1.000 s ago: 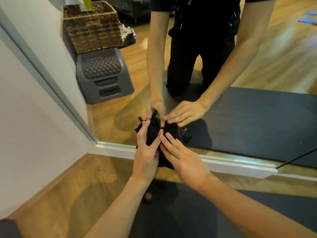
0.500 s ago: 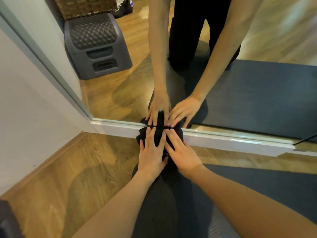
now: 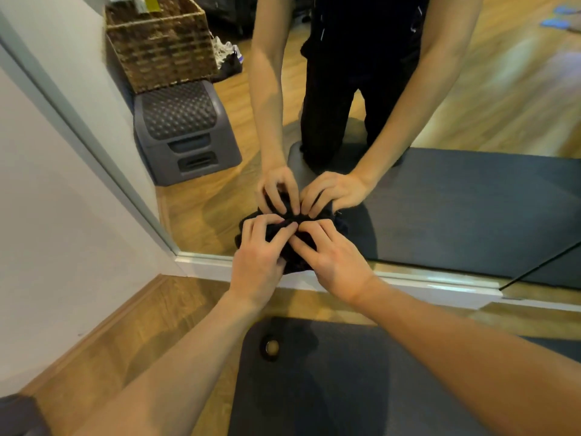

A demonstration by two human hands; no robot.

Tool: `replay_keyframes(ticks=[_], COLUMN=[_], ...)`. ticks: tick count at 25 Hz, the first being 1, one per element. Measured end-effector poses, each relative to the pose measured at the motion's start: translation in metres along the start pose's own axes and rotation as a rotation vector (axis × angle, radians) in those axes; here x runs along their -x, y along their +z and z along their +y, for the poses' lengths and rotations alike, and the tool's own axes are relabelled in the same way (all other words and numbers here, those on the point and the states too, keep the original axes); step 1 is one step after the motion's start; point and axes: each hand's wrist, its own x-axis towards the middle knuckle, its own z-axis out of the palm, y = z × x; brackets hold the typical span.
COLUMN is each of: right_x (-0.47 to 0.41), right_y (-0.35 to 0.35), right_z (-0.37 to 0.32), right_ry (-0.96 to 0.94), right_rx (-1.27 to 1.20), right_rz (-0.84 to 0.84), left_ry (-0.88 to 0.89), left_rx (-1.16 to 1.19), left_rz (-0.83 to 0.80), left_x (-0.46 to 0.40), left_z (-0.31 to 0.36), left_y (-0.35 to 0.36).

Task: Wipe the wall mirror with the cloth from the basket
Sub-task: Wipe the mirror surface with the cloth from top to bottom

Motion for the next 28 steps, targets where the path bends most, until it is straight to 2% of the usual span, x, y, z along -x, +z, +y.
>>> replay_keyframes(ticks=[3,5,9,11,14,16,19,24,28], right_x=[-0.034,-0.058,-0.122,-0.145,-0.127,-0.085,-0.017,0.055,0.106], right_y=[-0.056,-0.104,-0.207,-0.226,-0.181,-0.129,-0.057,0.032,0.076], right_z=[0.016,0.021,0.038,0.046,0.046,0.043,0.042,0.036,0.040], right_ry=[-0.073,-0.091,-0.096,-0.063,-0.014,0.006,0.009,0.023,0.031], right_rx=[0.067,0.105,0.217,0.289,0.368,0.353,0.277,0.319,0.349], right_rz=[0.073,0.187,0.606,0.724,0.690,0.570,0.306,0.290,0.111], left_ry=[0.084,0.171,0.280,0.329,0.330,0.341,0.374,0.460,0.513], left_rx=[-0.041,-0.041,-0.020,-0.012,-0.026,-0.058,-0.072,-0.130,-0.287], left_rz=[0.067,0.164,0.554,0.688,0.789,0.750,0.555,0.321,0.228], left_x=[-0.041,-0.070,-0.139,-0.170,-0.168,-0.135,-0.078,-0.014,0.026], left_z=[0.025,0.048,0.105,0.115,0.098,0.073,0.038,0.004,-0.015], left_y=[-0.055,-0.102,-0.191,-0.199,-0.138,-0.078,-0.006,0.069,0.116])
